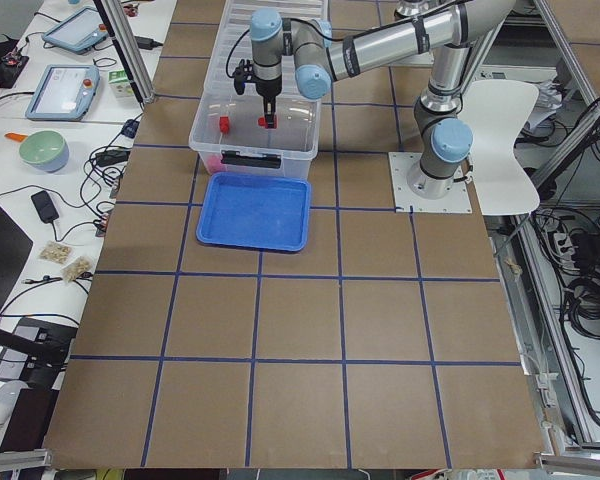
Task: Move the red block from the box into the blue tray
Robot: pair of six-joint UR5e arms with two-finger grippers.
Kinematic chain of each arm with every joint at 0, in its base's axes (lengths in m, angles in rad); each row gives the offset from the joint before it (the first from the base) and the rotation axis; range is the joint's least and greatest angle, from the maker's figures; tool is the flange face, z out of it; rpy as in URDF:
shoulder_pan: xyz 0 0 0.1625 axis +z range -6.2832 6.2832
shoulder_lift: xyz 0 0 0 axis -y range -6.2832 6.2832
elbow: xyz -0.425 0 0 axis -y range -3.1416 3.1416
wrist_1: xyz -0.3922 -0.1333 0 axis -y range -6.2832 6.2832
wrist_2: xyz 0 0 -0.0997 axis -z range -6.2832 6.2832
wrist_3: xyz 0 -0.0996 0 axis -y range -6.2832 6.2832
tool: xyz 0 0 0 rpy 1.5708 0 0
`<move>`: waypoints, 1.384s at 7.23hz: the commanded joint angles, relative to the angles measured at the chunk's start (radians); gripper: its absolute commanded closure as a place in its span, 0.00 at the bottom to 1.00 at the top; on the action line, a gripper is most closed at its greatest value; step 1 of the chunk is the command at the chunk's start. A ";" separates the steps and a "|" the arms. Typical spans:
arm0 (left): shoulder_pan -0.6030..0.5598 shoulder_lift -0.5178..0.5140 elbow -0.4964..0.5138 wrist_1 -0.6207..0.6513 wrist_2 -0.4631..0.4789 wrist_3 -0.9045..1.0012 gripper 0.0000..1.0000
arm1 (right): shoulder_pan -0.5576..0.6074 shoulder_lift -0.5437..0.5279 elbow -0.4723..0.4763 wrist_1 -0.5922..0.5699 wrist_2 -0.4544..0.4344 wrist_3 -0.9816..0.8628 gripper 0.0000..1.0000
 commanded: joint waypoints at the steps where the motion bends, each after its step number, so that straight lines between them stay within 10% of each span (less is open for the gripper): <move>1: 0.030 0.025 0.102 -0.122 0.091 0.110 1.00 | 0.000 0.000 -0.001 -0.001 0.001 0.000 0.00; 4: 0.280 -0.018 0.098 -0.113 0.079 0.406 1.00 | 0.000 0.001 0.001 0.000 0.000 0.000 0.00; 10: 0.420 -0.308 0.073 0.181 -0.043 0.687 1.00 | 0.000 0.001 -0.001 -0.007 0.005 -0.003 0.00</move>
